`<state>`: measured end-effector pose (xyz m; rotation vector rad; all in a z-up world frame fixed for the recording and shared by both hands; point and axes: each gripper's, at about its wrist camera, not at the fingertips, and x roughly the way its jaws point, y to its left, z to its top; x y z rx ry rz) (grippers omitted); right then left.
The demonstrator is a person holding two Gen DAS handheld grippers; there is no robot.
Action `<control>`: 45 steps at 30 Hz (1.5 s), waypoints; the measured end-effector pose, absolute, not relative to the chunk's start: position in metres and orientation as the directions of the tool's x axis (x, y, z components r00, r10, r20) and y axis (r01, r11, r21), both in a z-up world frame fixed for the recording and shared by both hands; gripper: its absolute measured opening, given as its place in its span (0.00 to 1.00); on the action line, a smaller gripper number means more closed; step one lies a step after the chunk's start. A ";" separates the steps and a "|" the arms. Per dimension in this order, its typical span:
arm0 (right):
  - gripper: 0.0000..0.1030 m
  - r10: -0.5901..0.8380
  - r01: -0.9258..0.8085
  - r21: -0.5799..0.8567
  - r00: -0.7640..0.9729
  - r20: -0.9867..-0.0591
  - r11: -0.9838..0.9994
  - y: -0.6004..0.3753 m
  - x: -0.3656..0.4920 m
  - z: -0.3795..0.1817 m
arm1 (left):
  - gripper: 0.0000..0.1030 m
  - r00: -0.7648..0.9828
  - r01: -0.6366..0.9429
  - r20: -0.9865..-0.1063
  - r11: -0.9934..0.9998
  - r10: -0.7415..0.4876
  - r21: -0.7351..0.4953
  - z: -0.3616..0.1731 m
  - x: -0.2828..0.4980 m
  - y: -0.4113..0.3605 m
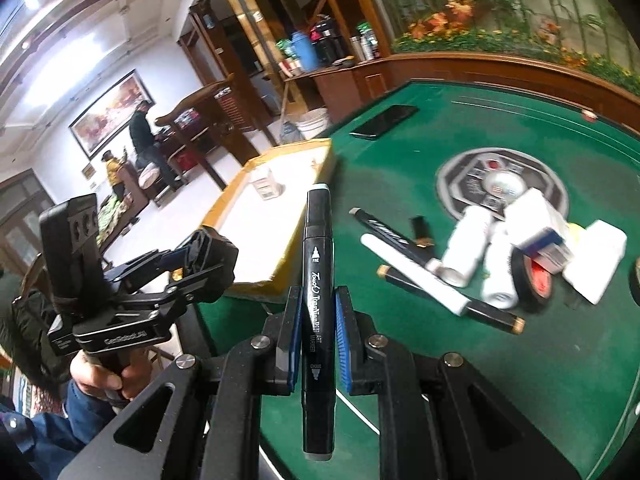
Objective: Organize rigid objects
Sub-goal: 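Carry both items to the envelope tray and open the left gripper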
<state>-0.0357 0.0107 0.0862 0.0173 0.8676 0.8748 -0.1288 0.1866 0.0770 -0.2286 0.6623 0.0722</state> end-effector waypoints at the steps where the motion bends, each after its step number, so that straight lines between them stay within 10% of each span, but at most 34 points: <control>1: 0.14 0.683 -0.669 0.352 0.324 -0.655 0.655 0.016 -0.036 0.087 | 0.71 0.787 -0.157 -0.617 0.968 0.003 -0.196 0.077 -0.131 0.195; 45: 0.14 0.503 -0.629 0.300 0.169 -0.847 0.717 0.261 0.113 0.017 | 0.72 0.481 -0.401 -0.838 0.915 0.257 0.050 0.028 0.008 0.356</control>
